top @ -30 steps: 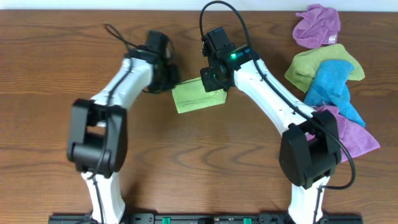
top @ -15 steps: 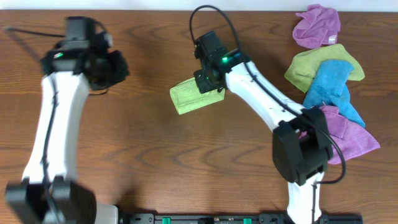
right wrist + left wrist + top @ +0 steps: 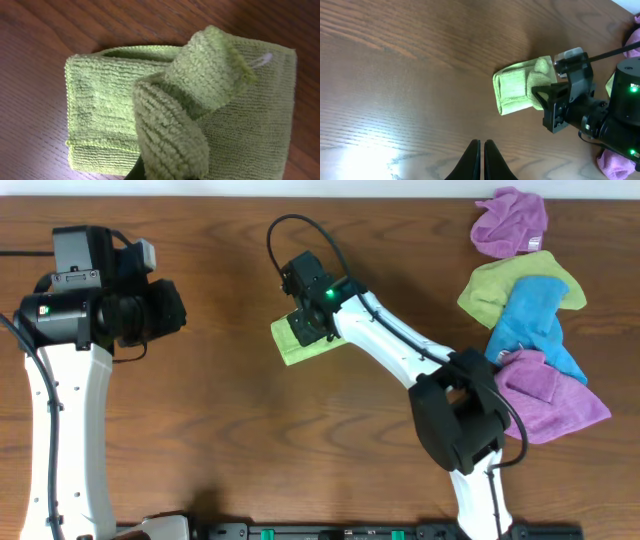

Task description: Fold the cloth

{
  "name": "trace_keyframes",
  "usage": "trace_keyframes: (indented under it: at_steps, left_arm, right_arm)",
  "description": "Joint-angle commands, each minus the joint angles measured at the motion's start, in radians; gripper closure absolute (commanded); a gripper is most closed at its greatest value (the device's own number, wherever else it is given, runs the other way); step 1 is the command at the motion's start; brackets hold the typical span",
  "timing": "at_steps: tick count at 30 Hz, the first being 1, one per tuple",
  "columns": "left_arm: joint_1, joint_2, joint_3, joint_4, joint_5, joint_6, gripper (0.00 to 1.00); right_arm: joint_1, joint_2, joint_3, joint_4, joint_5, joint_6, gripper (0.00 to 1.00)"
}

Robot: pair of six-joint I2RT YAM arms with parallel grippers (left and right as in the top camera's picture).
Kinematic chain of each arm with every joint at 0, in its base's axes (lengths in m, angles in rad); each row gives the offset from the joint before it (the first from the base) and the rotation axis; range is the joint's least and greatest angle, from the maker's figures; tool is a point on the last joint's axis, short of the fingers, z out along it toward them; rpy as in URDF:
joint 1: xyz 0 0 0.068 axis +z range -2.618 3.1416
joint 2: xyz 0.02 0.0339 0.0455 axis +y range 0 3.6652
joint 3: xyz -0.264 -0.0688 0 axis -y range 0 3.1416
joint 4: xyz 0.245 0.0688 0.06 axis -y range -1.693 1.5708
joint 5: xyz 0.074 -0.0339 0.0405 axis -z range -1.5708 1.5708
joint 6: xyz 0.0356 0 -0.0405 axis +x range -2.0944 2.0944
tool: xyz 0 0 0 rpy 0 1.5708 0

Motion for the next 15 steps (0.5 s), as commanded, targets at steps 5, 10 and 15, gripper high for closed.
trace_keyframes:
  at_steps: [5, 10, 15]
  left_arm:
    - [0.003, -0.007, 0.016, -0.003, 0.007, 0.023, 0.94]
    - [0.003, -0.007, 0.016, -0.003, 0.006, 0.031, 0.94]
    - [0.003, -0.006, 0.015, -0.003, 0.005, 0.041, 0.94]
  right_arm:
    - [0.055, 0.021, 0.012, 0.006, -0.093, -0.01, 0.74]
    - [0.081, 0.021, 0.012, 0.02, -0.149, -0.01, 0.53]
    - [0.077, 0.021, 0.012, 0.021, -0.201, -0.01, 0.5]
